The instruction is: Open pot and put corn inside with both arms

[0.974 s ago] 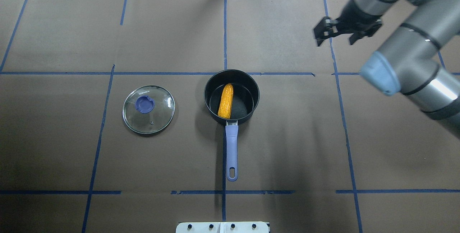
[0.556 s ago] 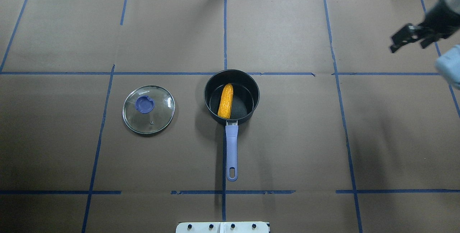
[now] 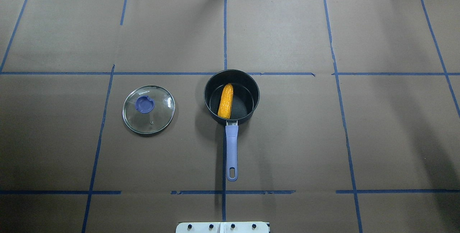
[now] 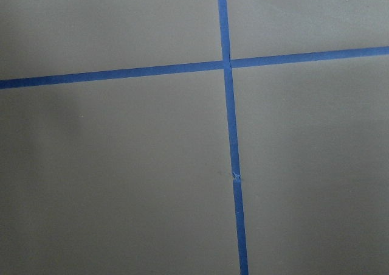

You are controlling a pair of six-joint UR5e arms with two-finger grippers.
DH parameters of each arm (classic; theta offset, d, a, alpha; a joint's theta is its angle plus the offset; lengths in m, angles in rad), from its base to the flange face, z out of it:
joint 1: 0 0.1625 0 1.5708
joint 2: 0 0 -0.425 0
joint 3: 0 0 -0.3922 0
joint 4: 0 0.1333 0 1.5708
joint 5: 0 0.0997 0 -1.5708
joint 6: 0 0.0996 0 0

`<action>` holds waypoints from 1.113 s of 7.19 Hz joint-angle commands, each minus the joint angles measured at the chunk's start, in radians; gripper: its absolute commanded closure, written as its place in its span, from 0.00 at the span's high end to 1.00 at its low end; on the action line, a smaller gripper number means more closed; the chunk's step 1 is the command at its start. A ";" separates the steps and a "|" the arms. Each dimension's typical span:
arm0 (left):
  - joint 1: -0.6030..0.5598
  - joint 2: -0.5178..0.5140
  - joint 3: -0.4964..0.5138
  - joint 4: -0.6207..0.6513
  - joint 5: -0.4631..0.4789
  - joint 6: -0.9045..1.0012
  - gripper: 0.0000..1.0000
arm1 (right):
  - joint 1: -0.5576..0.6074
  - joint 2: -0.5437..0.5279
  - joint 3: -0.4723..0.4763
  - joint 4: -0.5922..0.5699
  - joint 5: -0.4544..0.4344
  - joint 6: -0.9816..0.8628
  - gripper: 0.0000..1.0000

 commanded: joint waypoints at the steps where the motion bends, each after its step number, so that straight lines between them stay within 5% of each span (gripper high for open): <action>1: 0.000 -0.003 0.000 -0.001 0.002 0.000 1.00 | 0.056 -0.035 -0.045 0.001 0.002 -0.007 1.00; 3: 0.000 -0.008 0.000 -0.001 0.002 0.000 1.00 | 0.119 -0.037 -0.102 0.001 0.025 -0.169 1.00; 8: 0.000 -0.009 -0.003 0.000 0.002 0.000 1.00 | 0.144 -0.107 -0.141 0.124 0.061 -0.184 1.00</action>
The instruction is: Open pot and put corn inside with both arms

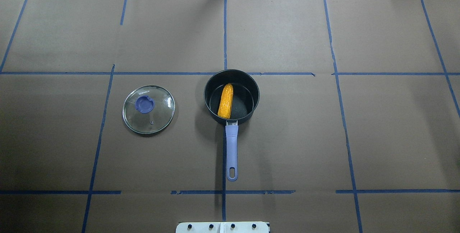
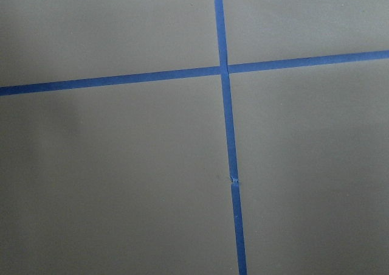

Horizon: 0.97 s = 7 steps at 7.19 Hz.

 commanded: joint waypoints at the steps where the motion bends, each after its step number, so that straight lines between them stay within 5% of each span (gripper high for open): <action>1: 0.000 -0.001 -0.001 0.001 0.000 0.000 1.00 | 0.017 -0.001 -0.014 0.014 -0.002 -0.002 1.00; 7: 0.000 0.000 0.000 -0.001 -0.002 0.002 1.00 | 0.045 0.011 -0.006 0.014 -0.004 0.009 1.00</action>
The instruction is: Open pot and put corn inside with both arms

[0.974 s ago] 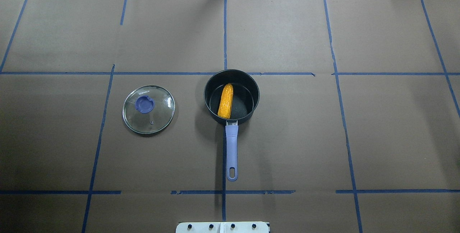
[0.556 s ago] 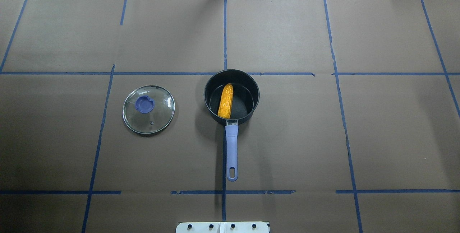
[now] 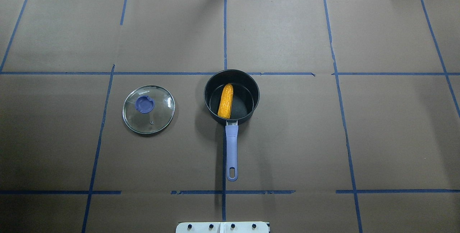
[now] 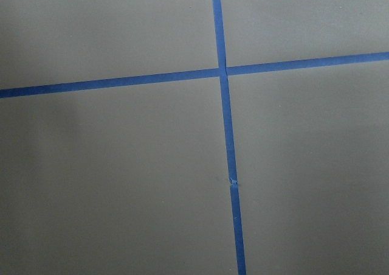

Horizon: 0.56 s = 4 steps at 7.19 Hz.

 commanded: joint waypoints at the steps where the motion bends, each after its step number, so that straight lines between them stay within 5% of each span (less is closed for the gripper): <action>1: 0.000 0.003 0.000 -0.001 0.000 0.001 1.00 | 0.001 0.002 0.001 0.000 0.000 0.000 1.00; 4: 0.000 0.000 0.000 -0.001 0.000 0.001 1.00 | 0.001 0.006 0.003 0.000 -0.003 0.001 1.00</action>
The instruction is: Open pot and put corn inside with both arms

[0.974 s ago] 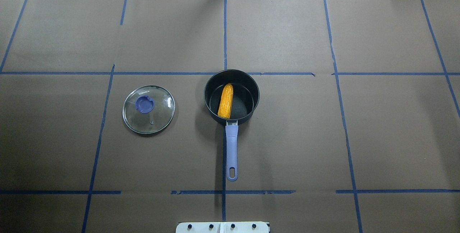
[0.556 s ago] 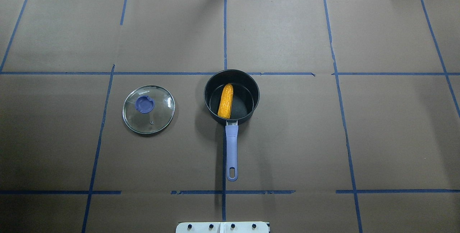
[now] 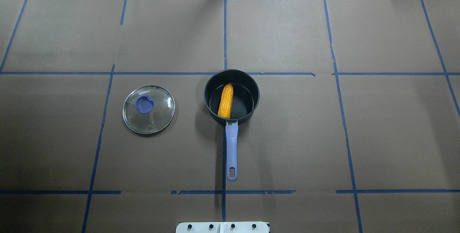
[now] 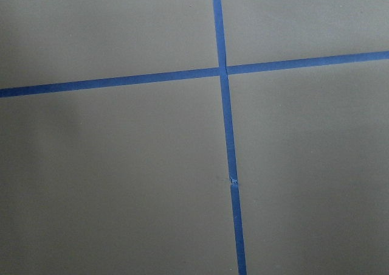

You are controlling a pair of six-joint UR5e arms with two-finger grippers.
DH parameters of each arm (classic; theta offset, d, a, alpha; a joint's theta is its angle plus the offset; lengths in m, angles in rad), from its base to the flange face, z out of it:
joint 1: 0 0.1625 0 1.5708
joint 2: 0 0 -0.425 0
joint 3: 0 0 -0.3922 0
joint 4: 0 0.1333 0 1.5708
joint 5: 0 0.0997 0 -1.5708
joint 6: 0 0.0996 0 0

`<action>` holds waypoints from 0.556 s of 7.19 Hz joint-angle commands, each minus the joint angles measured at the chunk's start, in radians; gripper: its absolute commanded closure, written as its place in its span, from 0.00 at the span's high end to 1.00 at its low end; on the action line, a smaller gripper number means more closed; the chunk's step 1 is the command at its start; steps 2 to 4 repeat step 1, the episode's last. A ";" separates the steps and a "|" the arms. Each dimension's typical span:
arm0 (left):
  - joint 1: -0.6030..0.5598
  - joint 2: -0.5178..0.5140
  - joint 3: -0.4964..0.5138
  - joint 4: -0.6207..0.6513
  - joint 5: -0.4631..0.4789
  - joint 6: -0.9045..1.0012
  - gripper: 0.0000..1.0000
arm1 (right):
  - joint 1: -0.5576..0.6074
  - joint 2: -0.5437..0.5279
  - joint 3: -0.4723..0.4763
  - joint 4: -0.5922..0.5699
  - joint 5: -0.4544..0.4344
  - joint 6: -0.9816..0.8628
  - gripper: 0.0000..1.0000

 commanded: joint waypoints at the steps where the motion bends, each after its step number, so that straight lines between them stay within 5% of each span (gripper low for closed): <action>1: 0.001 -0.002 0.000 0.000 0.000 0.000 1.00 | 0.000 0.002 0.001 0.000 -0.001 0.002 1.00; 4: 0.001 -0.002 0.000 0.000 0.000 0.000 1.00 | 0.000 0.002 0.001 0.000 -0.001 0.002 1.00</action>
